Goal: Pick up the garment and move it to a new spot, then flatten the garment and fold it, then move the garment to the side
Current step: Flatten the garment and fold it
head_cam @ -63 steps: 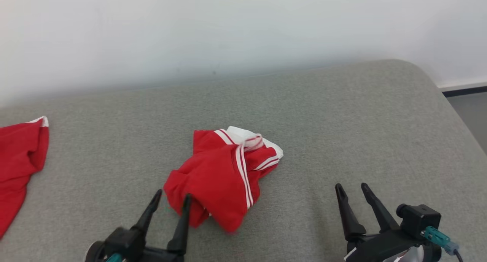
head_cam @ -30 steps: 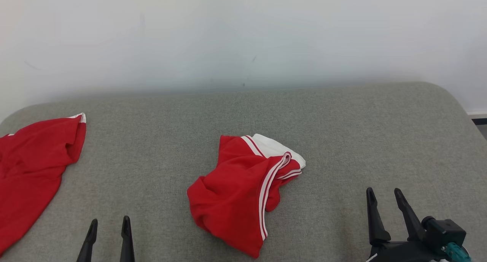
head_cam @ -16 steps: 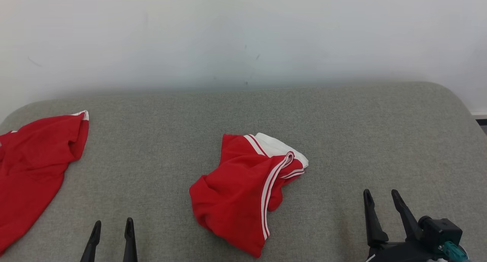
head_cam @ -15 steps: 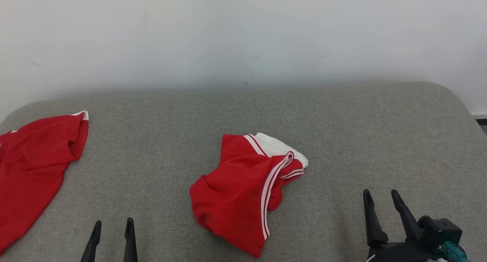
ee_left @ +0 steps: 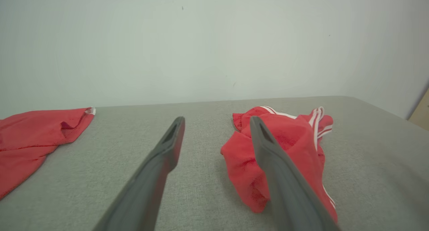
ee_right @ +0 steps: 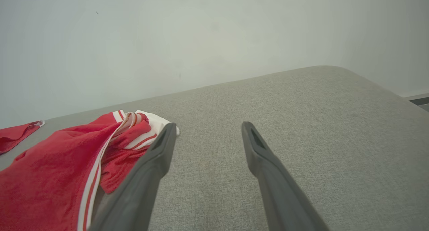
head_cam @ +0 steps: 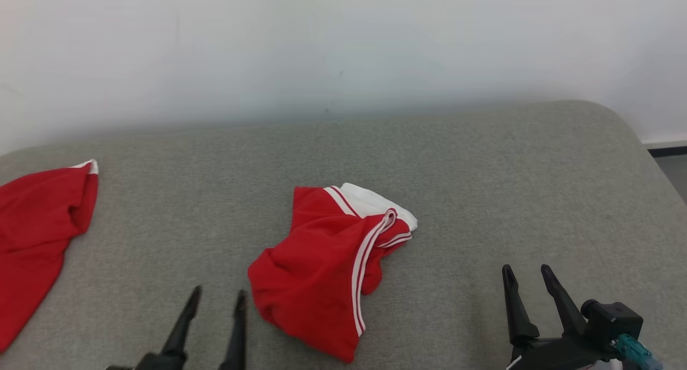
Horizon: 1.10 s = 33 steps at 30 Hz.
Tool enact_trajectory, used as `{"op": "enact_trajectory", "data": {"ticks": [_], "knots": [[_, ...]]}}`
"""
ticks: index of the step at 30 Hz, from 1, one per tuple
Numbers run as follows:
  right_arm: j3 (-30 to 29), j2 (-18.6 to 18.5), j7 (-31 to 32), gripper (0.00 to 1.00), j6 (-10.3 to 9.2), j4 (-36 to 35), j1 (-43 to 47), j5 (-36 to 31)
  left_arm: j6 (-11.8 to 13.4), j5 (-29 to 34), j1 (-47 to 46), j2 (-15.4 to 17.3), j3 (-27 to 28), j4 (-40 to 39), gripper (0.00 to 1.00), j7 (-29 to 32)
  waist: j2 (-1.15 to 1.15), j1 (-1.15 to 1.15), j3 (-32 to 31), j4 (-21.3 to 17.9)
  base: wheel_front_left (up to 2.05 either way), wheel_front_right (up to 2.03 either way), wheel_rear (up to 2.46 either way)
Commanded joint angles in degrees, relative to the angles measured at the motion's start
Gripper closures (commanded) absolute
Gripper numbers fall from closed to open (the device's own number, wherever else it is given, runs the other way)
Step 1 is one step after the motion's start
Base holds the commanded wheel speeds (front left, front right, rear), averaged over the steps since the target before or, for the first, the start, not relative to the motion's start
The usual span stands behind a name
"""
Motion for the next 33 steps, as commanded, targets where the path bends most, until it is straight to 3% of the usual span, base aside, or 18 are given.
{"op": "enact_trajectory", "data": {"ticks": [1, 9, 13, 21, 33], "knots": [[0.02, -0.04, 0.02, 0.0, 0.19, -0.22, -0.12, 0.22, -0.13, 0.8, -1.69, 0.47, -1.26, 0.39, 0.0, 0.34, 0.0, -0.01, 0.99, -1.58, 0.0, 0.0, 0.0], [0.65, -0.03, -0.18, 0.0, 0.19, -0.12, -1.52, 0.73, -0.43, -1.03, -12.95, 3.89, -14.04, 5.98, 0.0, 5.54, 0.0, -0.01, 3.7, -8.31, 0.0, 0.0, 0.0], [1.04, -0.02, -0.54, 0.0, 0.19, 0.3, -2.2, 1.59, -0.4, -0.33, -19.24, 5.29, -16.69, 10.81, 0.0, 9.98, 0.0, -0.01, 5.0, -11.96, 0.0, 0.0, 0.0], [1.87, -0.02, -1.73, 0.0, 0.19, 1.57, -2.97, 3.07, 2.23, 1.94, -27.91, 5.12, -16.9, 19.62, 0.0, 17.27, 0.0, -0.01, 6.8, -18.22, 0.0, 0.0, 0.0], [3.16, -0.02, -3.68, 0.0, 0.19, 3.66, -3.75, 4.76, 5.57, 1.85, -33.07, 5.55, -15.66, 26.17, 0.0, 23.43, 0.0, -0.01, 8.4, -21.21, 0.0, 0.0, 0.0]]}}
